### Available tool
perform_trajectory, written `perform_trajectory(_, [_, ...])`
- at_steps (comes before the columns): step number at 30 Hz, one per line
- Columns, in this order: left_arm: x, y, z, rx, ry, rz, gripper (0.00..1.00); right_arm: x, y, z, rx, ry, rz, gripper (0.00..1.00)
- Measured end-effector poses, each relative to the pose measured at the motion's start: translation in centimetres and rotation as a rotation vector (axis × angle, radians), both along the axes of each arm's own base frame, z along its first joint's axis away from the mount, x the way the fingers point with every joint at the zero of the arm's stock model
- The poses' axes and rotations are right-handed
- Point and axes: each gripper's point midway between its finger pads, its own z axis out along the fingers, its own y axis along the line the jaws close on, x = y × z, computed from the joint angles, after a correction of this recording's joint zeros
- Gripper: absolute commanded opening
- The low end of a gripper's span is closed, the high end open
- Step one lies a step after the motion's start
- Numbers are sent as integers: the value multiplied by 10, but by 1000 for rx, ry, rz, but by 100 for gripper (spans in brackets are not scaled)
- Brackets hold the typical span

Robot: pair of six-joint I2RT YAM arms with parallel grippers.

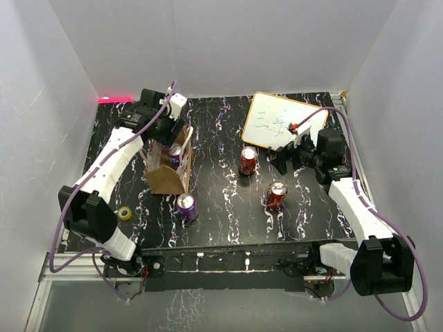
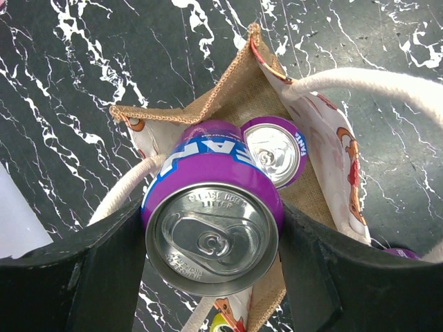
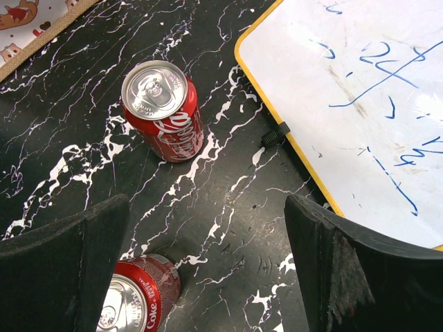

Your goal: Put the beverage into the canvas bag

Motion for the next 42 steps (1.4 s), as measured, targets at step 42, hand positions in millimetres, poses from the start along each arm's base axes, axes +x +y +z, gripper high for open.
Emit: perform_trajectory(42, [24,16,-14,20,19,67,0,0,-1,1,7,-2,4,98])
